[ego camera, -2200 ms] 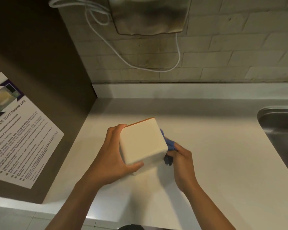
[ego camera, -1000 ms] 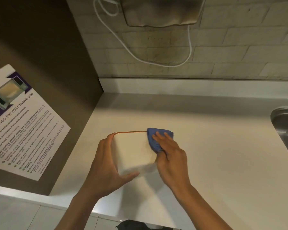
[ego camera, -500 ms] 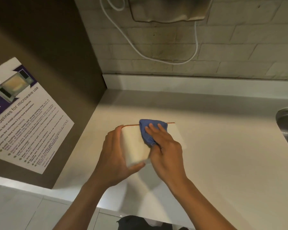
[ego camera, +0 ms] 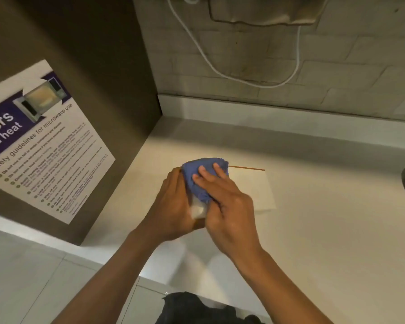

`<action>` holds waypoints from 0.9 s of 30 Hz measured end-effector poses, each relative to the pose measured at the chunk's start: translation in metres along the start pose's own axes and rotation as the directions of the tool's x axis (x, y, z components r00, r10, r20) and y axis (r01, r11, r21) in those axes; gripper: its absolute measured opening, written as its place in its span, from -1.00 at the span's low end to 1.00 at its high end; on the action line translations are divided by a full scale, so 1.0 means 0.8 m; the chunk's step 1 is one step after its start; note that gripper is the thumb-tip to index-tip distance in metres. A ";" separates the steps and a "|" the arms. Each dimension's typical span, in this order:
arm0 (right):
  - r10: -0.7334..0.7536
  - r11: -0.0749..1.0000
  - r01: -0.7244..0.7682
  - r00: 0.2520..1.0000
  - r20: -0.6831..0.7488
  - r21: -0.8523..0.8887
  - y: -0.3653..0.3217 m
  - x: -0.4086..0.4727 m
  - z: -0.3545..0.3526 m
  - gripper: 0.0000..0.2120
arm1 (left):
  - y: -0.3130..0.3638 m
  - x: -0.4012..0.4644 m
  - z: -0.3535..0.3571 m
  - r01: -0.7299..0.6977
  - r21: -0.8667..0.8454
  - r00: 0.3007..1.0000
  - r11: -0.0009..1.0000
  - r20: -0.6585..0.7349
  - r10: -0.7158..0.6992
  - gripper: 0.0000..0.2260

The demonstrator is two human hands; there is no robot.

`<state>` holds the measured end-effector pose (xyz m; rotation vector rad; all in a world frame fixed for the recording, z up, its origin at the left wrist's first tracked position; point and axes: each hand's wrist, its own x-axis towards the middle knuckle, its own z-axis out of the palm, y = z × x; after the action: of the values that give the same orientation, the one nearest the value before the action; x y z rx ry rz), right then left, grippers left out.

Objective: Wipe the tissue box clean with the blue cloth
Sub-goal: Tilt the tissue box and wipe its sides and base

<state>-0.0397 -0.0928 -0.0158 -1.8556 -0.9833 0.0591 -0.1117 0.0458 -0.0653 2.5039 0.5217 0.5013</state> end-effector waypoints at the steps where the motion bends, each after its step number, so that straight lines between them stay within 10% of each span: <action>1: -0.076 0.996 0.077 0.997 0.022 -0.037 -0.004 -0.013 0.006 -0.64 | -0.004 -0.001 -0.001 0.046 -0.039 0.999 0.998 0.014 -0.046 -0.11; 4: -0.128 0.988 0.129 0.992 0.020 -0.083 0.018 -0.044 -0.003 -0.66 | -0.014 -0.007 0.000 0.029 -0.074 0.999 0.997 0.047 -0.025 0.02; 10: 0.278 0.956 -0.289 0.946 -0.170 -0.044 0.052 0.006 -0.029 -0.56 | -0.021 -0.013 0.007 -0.021 -0.018 1.000 1.000 -0.014 0.021 0.14; 17: -0.113 0.977 0.120 0.992 0.051 -0.174 0.020 -0.052 0.009 -0.68 | -0.034 -0.016 0.011 -0.142 -0.020 0.960 0.990 0.239 0.143 -0.18; 27: 0.110 0.978 -0.130 0.986 -0.128 -0.165 0.049 -0.010 0.000 -0.55 | -0.020 -0.020 0.025 0.017 -0.178 0.998 0.984 0.058 -0.007 0.17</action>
<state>-0.0217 -0.1048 -0.0496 -2.0522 -0.8150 -0.0647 -0.1208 0.0430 -0.0938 2.3350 0.4496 0.4503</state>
